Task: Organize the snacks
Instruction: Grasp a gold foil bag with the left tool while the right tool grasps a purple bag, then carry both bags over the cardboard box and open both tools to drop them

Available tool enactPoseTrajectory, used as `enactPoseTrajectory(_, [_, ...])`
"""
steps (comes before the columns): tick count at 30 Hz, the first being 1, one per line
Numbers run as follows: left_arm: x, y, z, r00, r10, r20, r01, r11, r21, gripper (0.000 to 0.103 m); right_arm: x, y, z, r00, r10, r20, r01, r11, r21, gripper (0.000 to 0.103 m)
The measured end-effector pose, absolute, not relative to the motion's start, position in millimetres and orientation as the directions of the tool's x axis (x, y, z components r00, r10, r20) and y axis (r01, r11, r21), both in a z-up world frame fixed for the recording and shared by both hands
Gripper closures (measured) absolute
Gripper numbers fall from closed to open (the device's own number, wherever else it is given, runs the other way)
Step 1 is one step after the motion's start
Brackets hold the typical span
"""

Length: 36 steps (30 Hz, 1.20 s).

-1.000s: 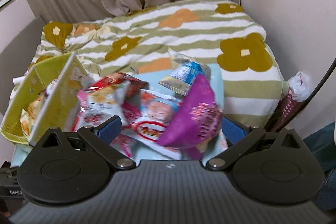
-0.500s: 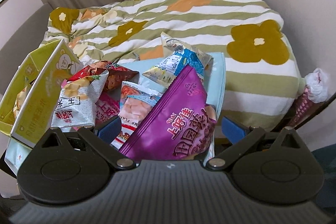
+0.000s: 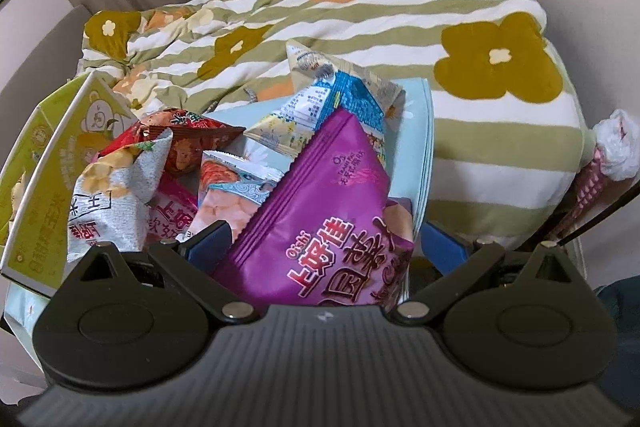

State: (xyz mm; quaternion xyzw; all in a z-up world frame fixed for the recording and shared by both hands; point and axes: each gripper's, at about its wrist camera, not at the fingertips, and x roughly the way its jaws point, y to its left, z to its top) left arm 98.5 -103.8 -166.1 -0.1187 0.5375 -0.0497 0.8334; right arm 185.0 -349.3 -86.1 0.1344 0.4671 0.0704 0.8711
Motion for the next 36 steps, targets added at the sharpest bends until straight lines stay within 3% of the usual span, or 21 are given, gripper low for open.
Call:
enactPoseTrajectory(21, [106,-110,-154,0.442,-0.184,-0.878,0.018,0.98,-0.197,0.039,176,-352,-107,0.51,0.281,-0.813,-0.046,0.953,0.301,0.0])
enactPoseTrajectory(36, [115,-115,-136,0.468,-0.213,-0.858,0.104,0.977,-0.186,0.039,156,-370,-99,0.567,0.283,-0.773,0.01,0.937,0.35,0.024])
